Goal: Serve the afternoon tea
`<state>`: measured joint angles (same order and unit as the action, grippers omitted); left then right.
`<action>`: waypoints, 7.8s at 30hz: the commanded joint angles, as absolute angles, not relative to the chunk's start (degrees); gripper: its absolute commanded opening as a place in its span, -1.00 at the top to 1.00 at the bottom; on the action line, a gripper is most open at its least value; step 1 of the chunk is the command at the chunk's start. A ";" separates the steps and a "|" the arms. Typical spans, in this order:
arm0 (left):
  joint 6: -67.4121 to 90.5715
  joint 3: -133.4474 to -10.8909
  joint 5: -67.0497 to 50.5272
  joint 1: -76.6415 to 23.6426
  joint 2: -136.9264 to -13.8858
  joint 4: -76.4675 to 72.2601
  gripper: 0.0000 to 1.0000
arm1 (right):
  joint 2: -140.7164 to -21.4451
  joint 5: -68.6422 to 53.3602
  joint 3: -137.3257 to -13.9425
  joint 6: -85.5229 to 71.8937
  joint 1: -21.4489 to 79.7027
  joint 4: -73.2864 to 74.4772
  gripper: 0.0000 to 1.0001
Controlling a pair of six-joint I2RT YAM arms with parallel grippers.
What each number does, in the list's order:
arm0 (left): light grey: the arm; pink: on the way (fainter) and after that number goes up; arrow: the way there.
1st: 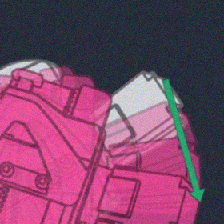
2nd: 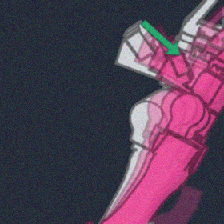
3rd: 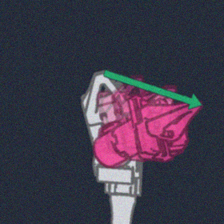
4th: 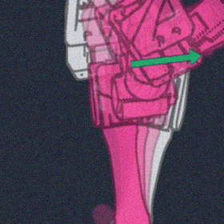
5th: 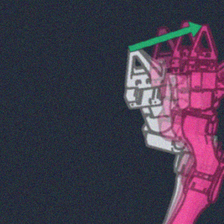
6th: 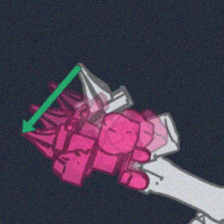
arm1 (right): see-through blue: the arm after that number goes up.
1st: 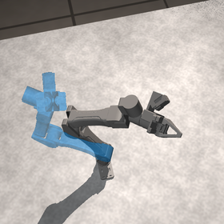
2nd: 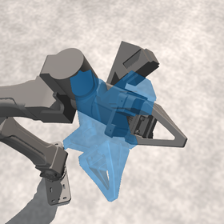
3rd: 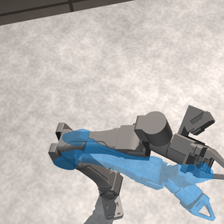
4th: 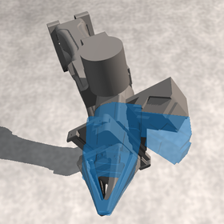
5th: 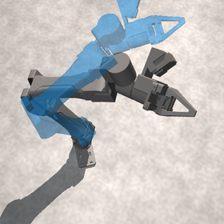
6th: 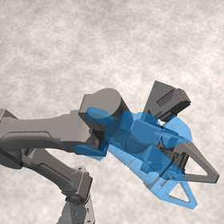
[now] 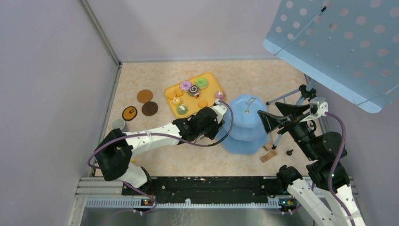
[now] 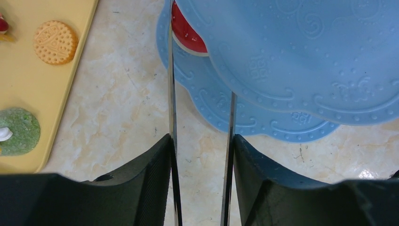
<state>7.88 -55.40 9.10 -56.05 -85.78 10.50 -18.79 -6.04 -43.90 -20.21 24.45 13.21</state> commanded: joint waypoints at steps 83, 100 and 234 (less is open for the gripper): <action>11.51 -99.63 7.93 -28.04 -116.84 27.65 -0.33 | -19.25 -8.09 -41.93 -21.44 23.94 8.02 -0.94; 7.85 -102.66 8.56 -28.09 -107.56 32.14 0.02 | -19.26 -7.75 -42.64 -21.45 23.97 8.22 -0.94; 20.22 -94.83 15.59 -23.66 -101.38 33.59 -0.37 | -17.89 -6.52 -44.30 -19.17 23.95 9.31 -0.96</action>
